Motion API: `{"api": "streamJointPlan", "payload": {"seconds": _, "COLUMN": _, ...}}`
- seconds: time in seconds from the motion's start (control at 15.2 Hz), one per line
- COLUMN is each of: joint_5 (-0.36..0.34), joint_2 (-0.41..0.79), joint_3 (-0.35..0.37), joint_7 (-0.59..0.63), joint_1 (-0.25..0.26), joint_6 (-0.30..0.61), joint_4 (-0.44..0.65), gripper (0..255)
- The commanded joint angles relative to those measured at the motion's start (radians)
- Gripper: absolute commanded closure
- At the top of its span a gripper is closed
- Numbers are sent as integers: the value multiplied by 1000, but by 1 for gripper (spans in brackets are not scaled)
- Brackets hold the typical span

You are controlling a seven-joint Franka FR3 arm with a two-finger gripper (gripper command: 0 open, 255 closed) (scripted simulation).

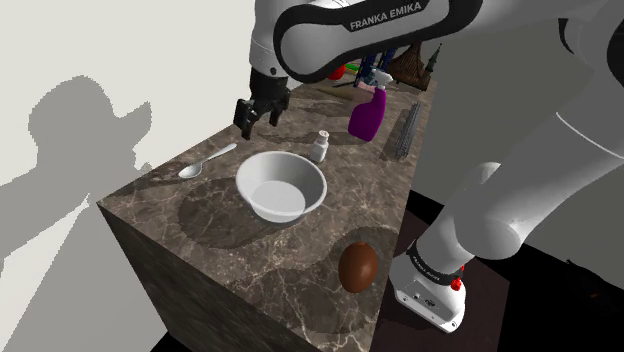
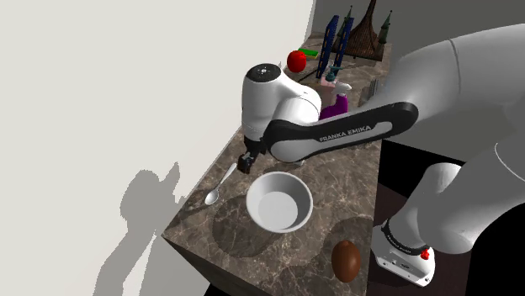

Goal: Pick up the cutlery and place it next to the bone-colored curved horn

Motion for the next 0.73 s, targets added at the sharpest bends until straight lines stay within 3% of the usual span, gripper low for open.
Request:
{"api": "streamJointPlan", "payload": {"seconds": 0.0, "joint_5": -24, "joint_2": 75, "joint_3": 21, "joint_7": 30, "joint_1": 11, "joint_6": 29, "joint_4": 49, "gripper": 0}}
{"api": "streamJointPlan", "payload": {"seconds": 0.66, "joint_5": -180, "joint_2": 416, "joint_3": 73, "joint_7": 167, "joint_1": 105, "joint_6": 77, "joint_4": 342, "gripper": 0}}
